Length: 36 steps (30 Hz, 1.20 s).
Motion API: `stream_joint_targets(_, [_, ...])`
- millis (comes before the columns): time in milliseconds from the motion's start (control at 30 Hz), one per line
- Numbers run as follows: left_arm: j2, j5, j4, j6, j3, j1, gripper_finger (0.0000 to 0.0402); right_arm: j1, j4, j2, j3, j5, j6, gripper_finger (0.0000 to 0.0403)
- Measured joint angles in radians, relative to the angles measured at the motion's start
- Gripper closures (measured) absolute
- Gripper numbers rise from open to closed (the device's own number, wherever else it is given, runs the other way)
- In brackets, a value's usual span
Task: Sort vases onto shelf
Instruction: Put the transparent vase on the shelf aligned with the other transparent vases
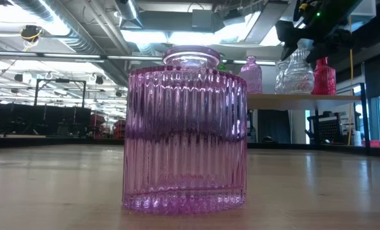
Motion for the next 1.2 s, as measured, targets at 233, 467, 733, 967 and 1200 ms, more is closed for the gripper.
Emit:
stream_joint_targets(233, [0.0, -0.006, 0.0, 0.003, 0.0, 0.0, 0.029, 0.0, -0.112, 0.0, 0.074, -0.025, 0.001, 0.0095])
stream_joint_targets(467, [0.0, -0.024, 0.026, 0.003, 0.0, 0.0, 0.029, 0.0, -0.17, 0.0, 0.136, -0.037, 0.001, 0.0095])
stream_joint_targets(733, [0.0, -0.024, 0.019, 0.003, 0.0, 0.003, 0.029, 0.03, -0.26, 0.0, 0.272, -0.244, 0.028, 0.0095])
stream_joint_targets(967, [0.053, 0.053, -0.052, 0.023, 0.0, 0.043, 0.029, 0.202, -0.224, 0.0, 0.47, -0.256, -0.024, 0.0095])
stream_joint_targets(1200, [0.145, 0.079, -0.019, 0.056, 0.0, 0.062, 0.029, 0.321, -0.342, 0.0, 0.58, -0.11, -0.035, 0.0095])
